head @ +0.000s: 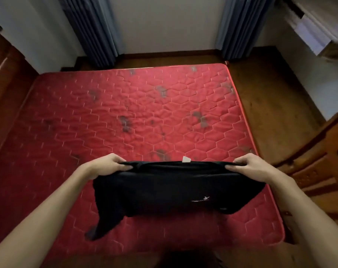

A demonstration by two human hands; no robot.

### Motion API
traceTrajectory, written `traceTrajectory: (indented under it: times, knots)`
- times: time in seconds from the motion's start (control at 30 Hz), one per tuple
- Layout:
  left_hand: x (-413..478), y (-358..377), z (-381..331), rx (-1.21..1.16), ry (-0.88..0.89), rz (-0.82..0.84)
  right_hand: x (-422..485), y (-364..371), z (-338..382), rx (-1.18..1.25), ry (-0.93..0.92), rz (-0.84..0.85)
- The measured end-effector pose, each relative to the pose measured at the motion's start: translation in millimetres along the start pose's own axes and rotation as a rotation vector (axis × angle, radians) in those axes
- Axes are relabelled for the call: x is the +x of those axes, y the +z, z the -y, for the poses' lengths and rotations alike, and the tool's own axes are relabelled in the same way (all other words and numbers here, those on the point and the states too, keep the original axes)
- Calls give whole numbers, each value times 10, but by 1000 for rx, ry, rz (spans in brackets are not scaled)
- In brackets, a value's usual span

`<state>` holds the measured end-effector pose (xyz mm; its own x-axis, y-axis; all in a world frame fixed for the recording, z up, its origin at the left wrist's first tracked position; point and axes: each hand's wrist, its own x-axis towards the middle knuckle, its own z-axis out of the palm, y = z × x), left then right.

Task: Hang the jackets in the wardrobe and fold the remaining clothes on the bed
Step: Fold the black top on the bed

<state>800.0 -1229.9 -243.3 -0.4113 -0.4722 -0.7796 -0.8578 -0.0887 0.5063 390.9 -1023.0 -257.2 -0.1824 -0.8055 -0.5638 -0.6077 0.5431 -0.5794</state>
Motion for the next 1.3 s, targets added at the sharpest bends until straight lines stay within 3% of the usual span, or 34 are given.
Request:
traceTrajectory:
  times: [0.1,0.23,0.4,0.57,0.7,0.87,0.97,1.3]
  knots:
    - [449,-118,-23,-28,-15,-64,546,48,-78,-53,69,-97]
    - [1415,-365,52,104,-19,-245,1480,63,-166,-122,126,-164]
    - [2913,-611,200,172,-49,-506,3046,218,-433,-151,86,-225]
    - [4343,-728,451,241,-64,-744,4568,639,-793,-154,32,-331]
    - [5144,-561,766,270,-83,-815,5212,1197,-1054,-121,36,-406]
    - [5452,639,1336,364,119,-788,4965,2415,-1467,-241,43,-280]
    - [5249,1503,1713,526,226,-770,4478,3111,-1681,-431,-40,-326]
    - [3891,3171,2559,533,137,-570,2786,4189,-2161,-477,-9,-264]
